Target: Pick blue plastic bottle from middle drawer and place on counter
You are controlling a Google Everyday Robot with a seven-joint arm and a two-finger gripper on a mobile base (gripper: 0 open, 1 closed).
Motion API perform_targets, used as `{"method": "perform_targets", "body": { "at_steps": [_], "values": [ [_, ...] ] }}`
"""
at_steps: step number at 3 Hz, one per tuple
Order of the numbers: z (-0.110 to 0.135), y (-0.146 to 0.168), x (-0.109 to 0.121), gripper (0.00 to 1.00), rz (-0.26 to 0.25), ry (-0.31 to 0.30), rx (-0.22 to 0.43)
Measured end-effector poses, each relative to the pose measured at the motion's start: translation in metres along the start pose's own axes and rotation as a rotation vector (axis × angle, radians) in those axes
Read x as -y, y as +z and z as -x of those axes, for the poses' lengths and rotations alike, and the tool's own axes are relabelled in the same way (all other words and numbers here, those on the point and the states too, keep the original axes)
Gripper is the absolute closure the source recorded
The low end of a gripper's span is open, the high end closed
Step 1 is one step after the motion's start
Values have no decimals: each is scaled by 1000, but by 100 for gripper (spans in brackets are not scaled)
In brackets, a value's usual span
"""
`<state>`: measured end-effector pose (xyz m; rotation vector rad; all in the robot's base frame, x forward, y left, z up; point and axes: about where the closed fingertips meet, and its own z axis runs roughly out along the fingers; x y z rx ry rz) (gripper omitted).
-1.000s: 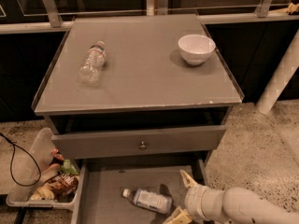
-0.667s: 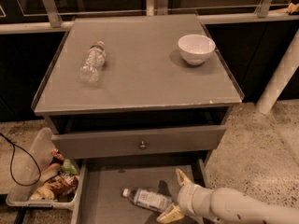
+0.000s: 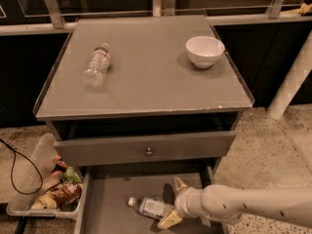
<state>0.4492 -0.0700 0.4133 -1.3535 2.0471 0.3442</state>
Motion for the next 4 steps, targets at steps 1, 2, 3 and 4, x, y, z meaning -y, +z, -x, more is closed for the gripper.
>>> {"method": "perform_targets", "body": {
  "at_steps": [1,2,3,4],
  "values": [
    [-1,5,0,0,78,-88,1],
    [-3,-8,-14,0,152,-165,17],
    [-7,-10,-23,0,183,-192,17],
    [-6,-10,-23,0,183,-192,17]
  ]
}}
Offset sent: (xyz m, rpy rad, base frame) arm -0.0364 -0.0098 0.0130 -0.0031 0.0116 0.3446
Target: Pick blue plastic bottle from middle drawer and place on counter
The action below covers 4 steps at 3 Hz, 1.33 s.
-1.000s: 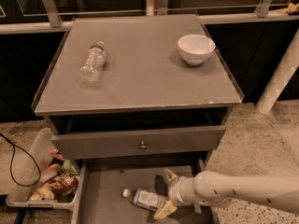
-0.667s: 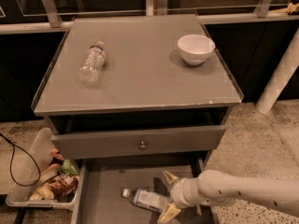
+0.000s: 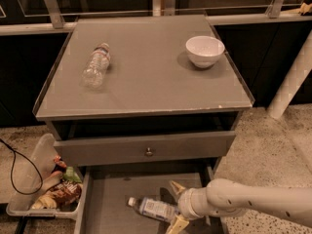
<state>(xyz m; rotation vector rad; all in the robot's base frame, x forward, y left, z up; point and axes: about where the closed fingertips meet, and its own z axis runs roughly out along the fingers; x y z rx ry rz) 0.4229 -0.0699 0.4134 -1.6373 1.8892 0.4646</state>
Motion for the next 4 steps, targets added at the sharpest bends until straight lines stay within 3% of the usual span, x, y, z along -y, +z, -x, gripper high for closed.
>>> {"method": "perform_targets", "body": {
  "at_steps": [1,2,4],
  "values": [
    [1,-3,3,0,-26,31,-4],
    [-12,15,3,0,-28,107,-19],
    [-26,46,-12,0,1,171,-51]
  ]
}}
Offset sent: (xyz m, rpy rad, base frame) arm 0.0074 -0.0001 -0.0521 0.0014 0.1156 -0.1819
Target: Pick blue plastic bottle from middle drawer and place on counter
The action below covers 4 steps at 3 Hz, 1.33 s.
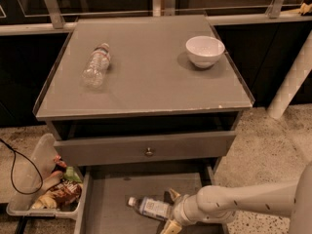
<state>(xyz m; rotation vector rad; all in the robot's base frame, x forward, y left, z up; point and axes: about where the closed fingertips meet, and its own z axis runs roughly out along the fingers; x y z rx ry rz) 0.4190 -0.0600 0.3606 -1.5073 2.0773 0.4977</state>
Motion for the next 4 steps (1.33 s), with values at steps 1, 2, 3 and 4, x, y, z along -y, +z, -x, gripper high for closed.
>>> {"method": "perform_targets", "body": {
  "at_steps": [1,2,3,4],
  "values": [
    [0,0,0,18,0,0,0],
    [0,0,0,42,0,0,0],
    [0,0,0,65,0,0,0],
    [3,-9,-1,88,24,-3,13]
  ]
}}
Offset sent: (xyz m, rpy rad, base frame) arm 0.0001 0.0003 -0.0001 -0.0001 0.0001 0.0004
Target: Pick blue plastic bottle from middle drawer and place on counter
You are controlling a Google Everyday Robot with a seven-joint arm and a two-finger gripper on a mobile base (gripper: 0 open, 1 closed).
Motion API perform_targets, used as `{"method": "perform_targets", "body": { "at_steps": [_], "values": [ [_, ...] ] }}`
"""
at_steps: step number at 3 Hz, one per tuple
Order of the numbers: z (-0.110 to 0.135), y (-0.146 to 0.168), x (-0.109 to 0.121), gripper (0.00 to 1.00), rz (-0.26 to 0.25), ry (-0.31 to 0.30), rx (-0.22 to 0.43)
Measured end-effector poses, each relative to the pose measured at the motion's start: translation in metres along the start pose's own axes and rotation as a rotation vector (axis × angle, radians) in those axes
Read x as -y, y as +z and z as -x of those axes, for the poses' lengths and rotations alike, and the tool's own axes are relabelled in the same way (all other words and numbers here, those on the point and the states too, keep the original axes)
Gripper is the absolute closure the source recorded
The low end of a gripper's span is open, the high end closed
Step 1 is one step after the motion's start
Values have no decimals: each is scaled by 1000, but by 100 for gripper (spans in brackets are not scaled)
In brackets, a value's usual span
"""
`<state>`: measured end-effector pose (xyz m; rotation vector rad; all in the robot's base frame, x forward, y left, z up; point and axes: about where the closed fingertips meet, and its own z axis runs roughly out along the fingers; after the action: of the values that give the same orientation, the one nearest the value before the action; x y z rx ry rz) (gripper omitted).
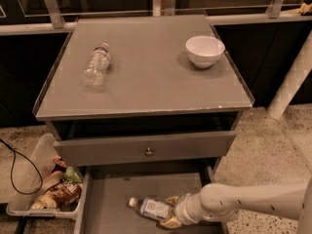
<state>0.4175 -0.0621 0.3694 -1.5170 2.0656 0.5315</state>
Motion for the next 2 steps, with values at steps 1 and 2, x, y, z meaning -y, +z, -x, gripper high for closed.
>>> {"method": "perform_targets", "body": {
  "at_steps": [1,2],
  "values": [
    [12,-36,1,100,-1,-43,48],
    [15,-91,6,100,-33,-73,112]
  ]
}}
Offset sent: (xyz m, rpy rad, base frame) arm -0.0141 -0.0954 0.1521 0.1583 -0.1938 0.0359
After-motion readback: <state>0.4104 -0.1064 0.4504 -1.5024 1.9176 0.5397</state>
